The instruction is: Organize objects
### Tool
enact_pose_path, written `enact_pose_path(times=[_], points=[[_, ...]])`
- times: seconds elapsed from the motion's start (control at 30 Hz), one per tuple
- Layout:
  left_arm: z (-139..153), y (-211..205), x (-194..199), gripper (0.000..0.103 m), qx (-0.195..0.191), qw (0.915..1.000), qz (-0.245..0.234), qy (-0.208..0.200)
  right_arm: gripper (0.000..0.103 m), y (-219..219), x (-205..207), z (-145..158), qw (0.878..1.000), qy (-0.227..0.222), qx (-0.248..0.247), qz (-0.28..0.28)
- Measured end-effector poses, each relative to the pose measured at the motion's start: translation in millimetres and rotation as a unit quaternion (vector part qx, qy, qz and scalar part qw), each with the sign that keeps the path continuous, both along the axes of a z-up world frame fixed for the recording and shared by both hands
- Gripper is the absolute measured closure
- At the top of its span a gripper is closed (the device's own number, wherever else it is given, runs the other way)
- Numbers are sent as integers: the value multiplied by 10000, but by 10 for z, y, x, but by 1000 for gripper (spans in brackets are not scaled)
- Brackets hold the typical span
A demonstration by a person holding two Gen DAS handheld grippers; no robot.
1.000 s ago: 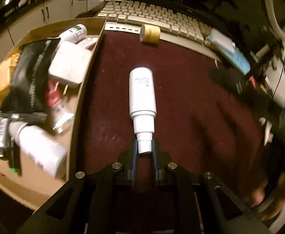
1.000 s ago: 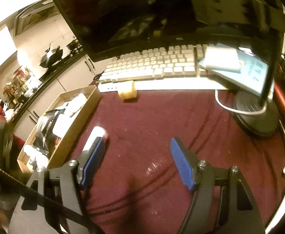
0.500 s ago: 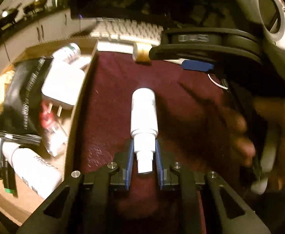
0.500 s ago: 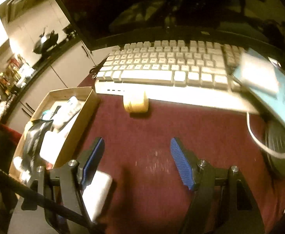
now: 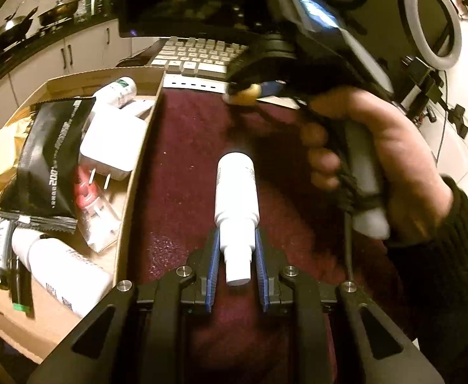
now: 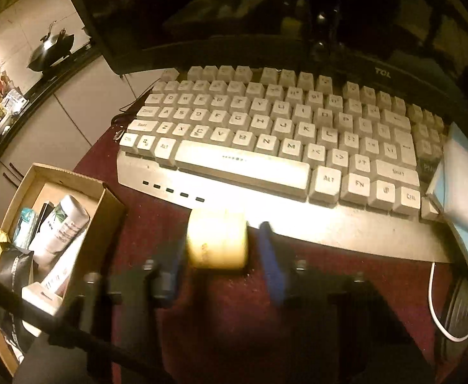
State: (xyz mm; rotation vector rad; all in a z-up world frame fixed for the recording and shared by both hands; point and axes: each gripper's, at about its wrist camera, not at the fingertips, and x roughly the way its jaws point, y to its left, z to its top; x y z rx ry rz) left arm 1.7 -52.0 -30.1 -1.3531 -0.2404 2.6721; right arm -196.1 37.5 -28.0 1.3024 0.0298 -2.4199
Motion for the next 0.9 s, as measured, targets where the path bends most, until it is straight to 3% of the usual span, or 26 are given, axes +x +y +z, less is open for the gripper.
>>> enact_pose_path(times=[0.17, 0.3, 0.43, 0.7, 0.77, 0.83, 0.9], points=[[19, 10, -25, 83, -152, 9998, 99, -24, 73, 294, 478, 80, 9999, 59, -70, -46], [40, 118, -86, 75, -360, 9993, 110, -52, 73, 575, 1025, 177, 9988, 446, -203, 68], [23, 239, -189, 66, -600, 9980, 95, -185, 73, 982, 1356, 178, 9966, 448, -695, -62], [13, 308, -370, 66, -551, 9978, 254, -283, 73, 1350, 1570, 70, 9923, 227, -1192, -266], [-62, 295, -402, 78, -563, 9973, 310, -368, 73, 1358, 1599, 86, 9914, 240, -1255, -285], [-66, 306, -333, 78, -676, 9970, 293, -241, 73, 1346, 1646, 103, 9907, 276, -1299, -284], [-26, 292, -205, 78, -453, 9986, 226, -171, 73, 1345, 1704, 103, 9909, 269, -1284, -297]])
